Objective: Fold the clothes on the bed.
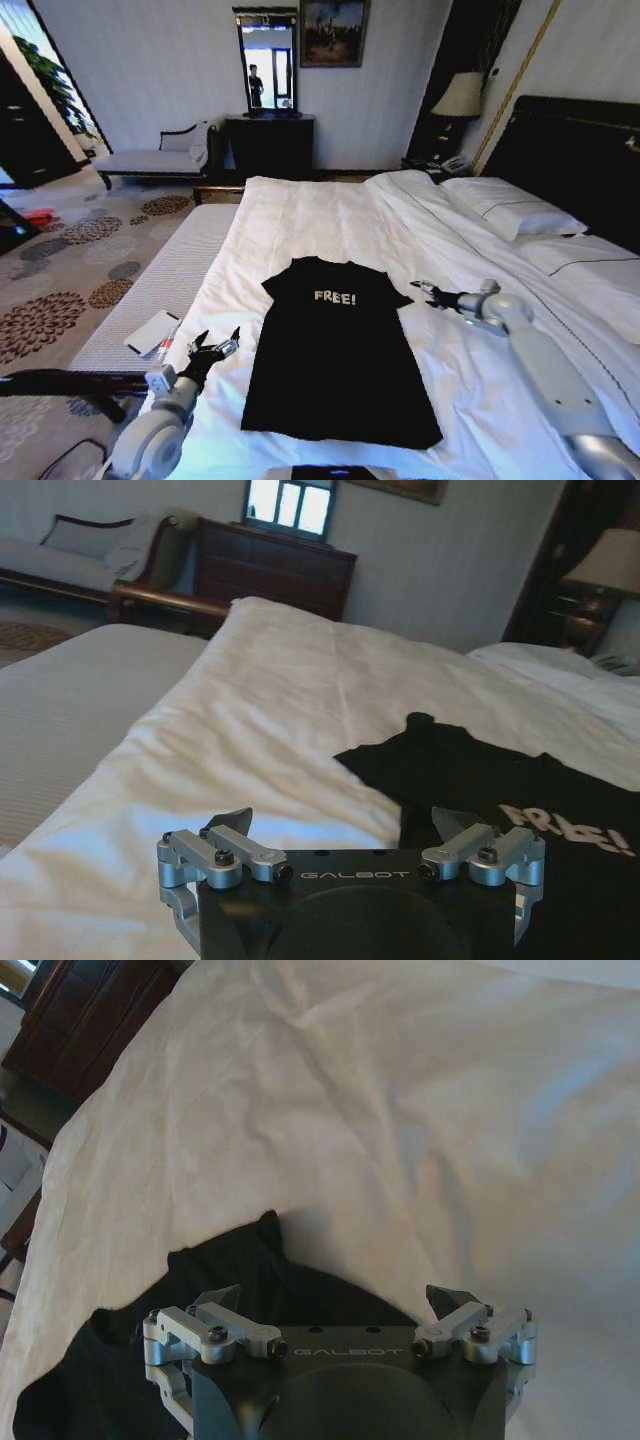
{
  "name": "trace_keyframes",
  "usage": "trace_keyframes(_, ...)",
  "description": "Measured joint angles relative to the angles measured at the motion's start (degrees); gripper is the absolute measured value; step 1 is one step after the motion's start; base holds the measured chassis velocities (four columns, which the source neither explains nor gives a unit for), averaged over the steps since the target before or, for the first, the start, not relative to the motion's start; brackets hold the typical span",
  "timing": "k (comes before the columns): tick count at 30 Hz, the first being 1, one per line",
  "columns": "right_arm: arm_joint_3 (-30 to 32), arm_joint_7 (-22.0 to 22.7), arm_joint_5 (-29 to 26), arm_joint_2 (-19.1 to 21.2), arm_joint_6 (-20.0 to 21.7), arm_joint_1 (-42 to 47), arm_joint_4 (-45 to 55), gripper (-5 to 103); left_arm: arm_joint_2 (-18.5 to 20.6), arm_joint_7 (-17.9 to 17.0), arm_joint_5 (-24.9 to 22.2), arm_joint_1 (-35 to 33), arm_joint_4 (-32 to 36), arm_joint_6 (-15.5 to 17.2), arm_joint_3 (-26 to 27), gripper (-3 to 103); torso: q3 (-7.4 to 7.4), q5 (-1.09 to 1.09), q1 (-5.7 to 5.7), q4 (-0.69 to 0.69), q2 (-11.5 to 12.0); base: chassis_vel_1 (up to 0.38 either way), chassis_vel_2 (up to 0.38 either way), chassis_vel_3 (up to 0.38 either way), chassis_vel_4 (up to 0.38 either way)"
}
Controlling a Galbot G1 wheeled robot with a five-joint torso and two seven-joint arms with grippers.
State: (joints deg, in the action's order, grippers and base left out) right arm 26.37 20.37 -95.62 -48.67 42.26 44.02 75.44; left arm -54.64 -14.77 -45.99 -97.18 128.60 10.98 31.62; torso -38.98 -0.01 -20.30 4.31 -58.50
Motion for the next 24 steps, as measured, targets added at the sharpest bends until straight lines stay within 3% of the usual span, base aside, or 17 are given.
trace_keyframes(24, 0.83, 1.15, 3.05, -2.98, -0.03, 0.5, -2.05, 102, 1.37, 0.37, -1.05, 0.07, 0.5, 0.44, -1.99, 100, 0.0, 0.0, 0.0, 0.01, 0.0, 0.0, 0.0, 0.0, 0.0)
